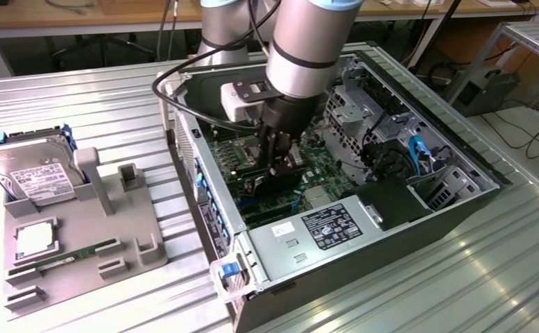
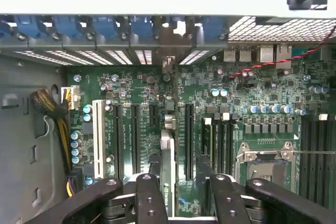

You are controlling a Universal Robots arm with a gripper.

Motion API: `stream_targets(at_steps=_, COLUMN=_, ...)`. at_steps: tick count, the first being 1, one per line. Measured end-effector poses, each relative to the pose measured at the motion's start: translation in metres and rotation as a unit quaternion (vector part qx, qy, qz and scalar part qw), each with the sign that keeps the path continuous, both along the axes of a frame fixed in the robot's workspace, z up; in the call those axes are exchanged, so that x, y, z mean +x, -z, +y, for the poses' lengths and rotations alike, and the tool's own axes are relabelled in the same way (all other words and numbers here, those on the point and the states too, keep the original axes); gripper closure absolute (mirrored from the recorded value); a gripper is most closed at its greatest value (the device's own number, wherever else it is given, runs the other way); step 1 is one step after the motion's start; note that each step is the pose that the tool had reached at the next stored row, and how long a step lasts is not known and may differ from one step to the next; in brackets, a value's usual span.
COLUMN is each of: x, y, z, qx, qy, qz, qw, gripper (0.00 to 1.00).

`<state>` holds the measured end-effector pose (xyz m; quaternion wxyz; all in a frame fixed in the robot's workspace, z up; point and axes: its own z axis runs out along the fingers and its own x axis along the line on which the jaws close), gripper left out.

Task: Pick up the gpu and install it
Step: 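Press down on the gpu until it lock into place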

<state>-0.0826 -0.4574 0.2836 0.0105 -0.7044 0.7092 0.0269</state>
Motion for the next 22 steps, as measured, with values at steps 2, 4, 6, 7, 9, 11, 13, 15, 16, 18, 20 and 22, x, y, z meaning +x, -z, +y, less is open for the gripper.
stream_targets(at_steps=2, x=0.0, y=-0.0003, z=0.0028, qx=-0.0029, qy=0.0, qz=0.0, qw=1.0, gripper=0.68)
stream_targets(at_steps=4, x=0.0, y=-0.0004, z=0.0048, qx=-0.0069, qy=0.0, qz=0.0, qw=1.0, gripper=0.75)
stream_targets(at_steps=6, x=-0.001, y=-0.0004, z=0.0055, qx=-0.0106, qy=0.0, qz=0.0, qw=0.9999, gripper=0.8)
stream_targets(at_steps=7, x=-0.002, y=-0.0003, z=0.0057, qx=-0.0119, qy=0.0, qz=-0.0001, qw=0.9999, gripper=0.86)
stream_targets(at_steps=9, x=-0.005, y=0.0008, z=0.0061, qx=-0.0146, qy=0.0, qz=-0.0001, qw=0.9999, gripper=0.89)
stream_targets(at_steps=11, x=-0.007, y=0.0035, z=0.0062, qx=-0.0166, qy=0.0, qz=0.0, qw=0.9999, gripper=0.89)
stream_targets(at_steps=13, x=-0.007, y=0.0069, z=0.0062, qx=-0.017, qy=0.0, qz=-0.0001, qw=0.9999, gripper=0.89)
stream_targets(at_steps=15, x=-0.008, y=0.0105, z=0.0061, qx=-0.0181, qy=0.0, qz=0.0002, qw=0.9998, gripper=0.89)
stream_targets(at_steps=16, x=-0.008, y=0.0113, z=0.0061, qx=-0.018, qy=0.0, qz=0.0001, qw=0.9998, gripper=0.89)
stream_targets(at_steps=18, x=-0.008, y=0.0131, z=0.0063, qx=-0.0171, qy=0.0, qz=-0.0002, qw=0.9999, gripper=0.89)
stream_targets(at_steps=20, x=-0.008, y=0.0131, z=0.0062, qx=-0.0174, qy=0.0, qz=-0.0001, qw=0.9998, gripper=0.89)
stream_targets(at_steps=22, x=-0.008, y=0.0116, z=0.0062, qx=-0.0172, qy=0.0, qz=-0.0001, qw=0.9999, gripper=0.89)
